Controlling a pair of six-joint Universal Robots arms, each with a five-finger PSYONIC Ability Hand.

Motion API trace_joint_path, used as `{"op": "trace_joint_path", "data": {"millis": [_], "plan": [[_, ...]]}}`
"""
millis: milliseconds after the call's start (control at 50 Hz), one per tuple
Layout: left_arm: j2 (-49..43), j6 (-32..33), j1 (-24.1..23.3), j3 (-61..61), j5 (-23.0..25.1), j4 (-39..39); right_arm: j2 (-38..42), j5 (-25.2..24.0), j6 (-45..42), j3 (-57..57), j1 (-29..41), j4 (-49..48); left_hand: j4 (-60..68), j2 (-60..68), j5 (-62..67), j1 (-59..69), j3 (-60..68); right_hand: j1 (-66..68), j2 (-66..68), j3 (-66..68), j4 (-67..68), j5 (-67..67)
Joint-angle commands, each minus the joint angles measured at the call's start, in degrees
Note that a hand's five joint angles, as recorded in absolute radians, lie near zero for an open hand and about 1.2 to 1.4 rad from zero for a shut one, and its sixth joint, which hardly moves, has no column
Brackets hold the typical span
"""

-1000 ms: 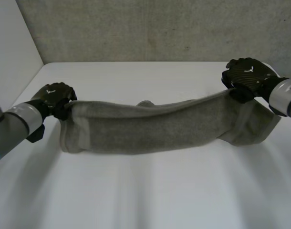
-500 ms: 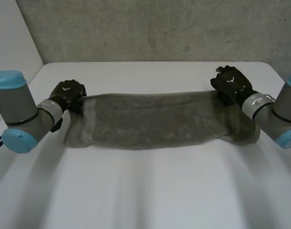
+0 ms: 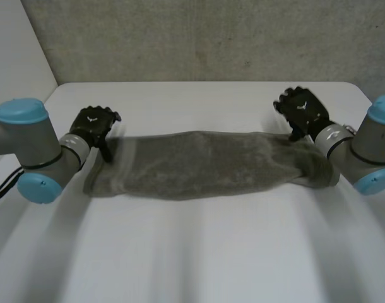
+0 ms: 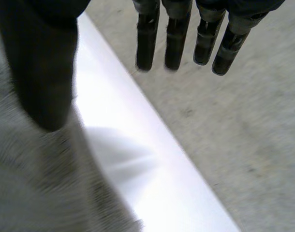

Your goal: Fold the towel.

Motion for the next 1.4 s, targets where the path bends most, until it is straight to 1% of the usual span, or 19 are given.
{"op": "trace_joint_path", "data": {"millis": [20,60,80,160,240,280,440,560,660,760,1120,1140,1160,1180,1200,1220,1240,1320,1400], "plan": [[7.08,-0.13,-0.25,-4.19,-0.65,0.23,-8.39,0.92,5.27,4.37,0.04,-4.72,-3.36,-3.94,-2.55,-5.68,-2.92,-19.03,-18.92,-2.42,-4.36,-14.09],[10.93,-0.22,-0.25,-6.82,-0.65,0.32,-13.73,1.1,10.52,8.22,0.04,-7.34,-3.36,-3.77,-2.38,-5.51,-2.92,-19.03,-18.92,-2.42,-4.36,-14.09],[10.94,-0.22,-0.25,-6.83,-0.65,0.32,-13.76,1.1,10.54,8.24,0.04,-7.36,-3.36,-3.77,-2.38,-5.51,-2.92,-19.03,-18.92,-2.42,-4.36,-14.09],[14.8,-0.4,-0.25,-11.3,-0.48,0.32,-21.03,1.19,15.72,14.72,-0.66,-7.8,-3.36,-3.77,-2.38,-5.51,-2.92,-19.03,-18.92,-2.42,-4.36,-14.09],[17.45,-0.48,-0.17,-14.92,-0.39,0.23,-25.62,1.01,16.43,20.02,-1.36,-6.83,-3.36,-3.94,-2.55,-5.68,-2.92,-19.03,-18.92,-2.42,-4.36,-14.09],[20.34,-0.48,0.01,-19.03,-0.22,0.32,-29.38,1.27,16.43,24.92,-3.11,-3.68,-3.36,-3.94,-2.55,-5.68,-2.92,-19.03,-18.92,-2.42,-4.36,-14.09],[25.26,-0.66,0.01,-28.87,-0.04,0.85,-32.91,2.33,16.0,33.89,-6.19,5.46,-3.36,-3.77,-2.38,-5.51,-2.92,-19.03,-18.92,-2.42,-4.36,-14.09],[26.77,-0.66,-0.08,-32.41,-0.04,1.99,-32.74,3.82,12.57,38.48,-6.9,6.09,-3.36,-3.77,-2.38,-5.51,-2.92,-14.74,-14.63,-2.42,-4.36,-9.81],[27.2,-0.75,-0.08,-33.55,-0.13,3.05,-30.11,4.26,5.11,41.38,-8.48,4.52,-3.36,-3.77,-2.38,-5.51,-2.92,3.05,3.16,-2.42,-4.36,7.99],[27.2,-0.84,0.01,-33.55,-0.13,3.22,-26.69,4.35,1.85,41.03,-8.66,3.54,-3.36,-3.94,-2.55,-5.68,-2.92,10.81,10.92,-2.42,-4.36,15.74],[27.2,-0.92,-0.08,-33.73,-0.13,3.4,-17.45,5.05,0.7,37.95,-9.36,-5.51,-3.36,-3.94,-2.55,-5.68,-2.92,12.68,12.79,-2.42,-4.36,17.61],[27.2,-0.92,-0.08,-33.73,-0.13,3.4,-16.84,5.23,0.61,37.6,-9.27,-5.86,-3.36,-3.94,-2.55,-5.68,-2.92,18.5,18.62,-2.42,-4.36,23.44],[27.12,-0.92,-0.08,-33.73,-0.21,3.4,-16.83,5.23,0.61,37.6,-9.27,-5.86,-3.36,-3.94,-2.55,-5.68,-2.92,18.56,18.68,-2.42,-4.36,23.5],[27.12,-0.92,-0.08,-33.73,-0.21,3.4,-16.4,5.23,0.27,37.25,-9.27,-6.04,-3.36,-3.94,-2.55,-5.68,-2.92,27.89,28.0,-2.42,-4.36,32.83],[27.03,-0.92,-0.08,-33.81,-0.13,3.4,-16.22,5.06,-0.61,37.07,-9.36,-6.21,-3.36,-3.94,-2.55,-5.68,-2.92,41.97,42.08,-2.42,-4.36,46.91],[27.03,-0.92,-0.08,-33.81,-0.13,3.4,-16.22,5.05,-0.62,37.07,-9.36,-6.21,-3.36,-3.94,-2.55,-5.68,-2.92,42.11,42.23,-2.42,-4.36,47.05],[26.94,-0.92,-0.08,-33.81,-0.21,3.4,-16.3,4.97,-1.4,36.81,-9.54,-6.21,-3.36,-3.94,-2.55,-5.68,-2.92,50.88,50.99,-2.42,-4.36,55.82],[26.68,-0.92,-0.08,-33.81,-0.21,3.31,-17.62,4.97,-2.64,36.72,-10.94,-5.95,-3.36,-3.94,-2.55,-5.68,-2.92,50.97,51.08,-2.42,-4.36,55.91],[26.41,-0.92,-0.08,-34.25,-0.21,3.31,-20.26,3.74,-3.69,36.28,-16.2,-6.56,-3.36,-3.94,-2.55,-5.68,-2.92,50.97,51.08,-2.42,-4.36,55.91]]}}
